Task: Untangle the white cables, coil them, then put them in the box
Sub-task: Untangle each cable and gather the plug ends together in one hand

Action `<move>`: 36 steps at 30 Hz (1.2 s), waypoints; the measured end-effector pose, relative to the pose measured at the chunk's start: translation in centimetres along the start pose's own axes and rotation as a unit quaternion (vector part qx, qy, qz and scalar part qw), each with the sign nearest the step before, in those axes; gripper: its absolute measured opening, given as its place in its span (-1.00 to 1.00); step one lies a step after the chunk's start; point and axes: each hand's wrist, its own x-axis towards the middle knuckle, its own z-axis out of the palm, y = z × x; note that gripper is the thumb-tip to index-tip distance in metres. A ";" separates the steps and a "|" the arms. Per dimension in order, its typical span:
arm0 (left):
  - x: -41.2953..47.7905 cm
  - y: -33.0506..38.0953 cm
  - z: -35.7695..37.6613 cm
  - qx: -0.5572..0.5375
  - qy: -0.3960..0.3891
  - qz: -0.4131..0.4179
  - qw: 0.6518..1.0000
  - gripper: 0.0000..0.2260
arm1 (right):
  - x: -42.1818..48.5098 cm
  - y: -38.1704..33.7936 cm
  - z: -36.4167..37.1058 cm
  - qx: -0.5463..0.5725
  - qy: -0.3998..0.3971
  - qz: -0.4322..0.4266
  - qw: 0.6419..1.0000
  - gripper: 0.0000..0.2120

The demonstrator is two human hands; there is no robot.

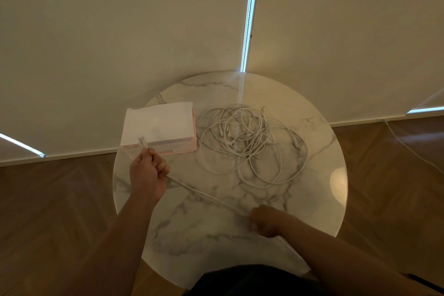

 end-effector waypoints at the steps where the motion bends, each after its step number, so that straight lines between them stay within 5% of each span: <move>1: 0.3 -0.2 -0.5 -0.009 0.013 -0.005 1.000 -0.66 | -0.4 1.6 0.5 -0.013 -0.031 0.008 0.999 -0.70; 6: 1.2 -1.6 -1.8 -0.005 0.022 -0.019 1.000 -0.67 | -1.7 6.9 2.4 0.039 -0.063 0.046 0.996 -0.78; 10: 0.9 -2.5 -0.9 0.005 0.009 -0.023 1.000 -0.67 | -1.7 6.2 -0.3 0.256 0.130 0.055 0.956 -0.74; 14: 0.5 -2.8 -0.6 0.049 -0.014 -0.034 0.998 -0.68 | 0.0 7.1 -3.2 0.297 0.345 0.150 0.878 -0.91; 17: 0.2 -3.0 -0.5 0.066 -0.027 -0.046 0.996 -0.68 | 1.1 8.8 -4.8 0.315 0.386 0.232 0.836 -0.92; 29: -0.6 -3.8 0.3 0.113 -0.042 -0.059 0.991 -0.69 | 6.1 14.5 -11.1 0.179 0.313 0.212 0.908 -0.54; 36: -0.2 -4.7 0.7 0.117 -0.034 -0.064 0.990 -0.68 | 7.3 15.2 -12.0 0.188 0.343 0.221 0.893 -0.72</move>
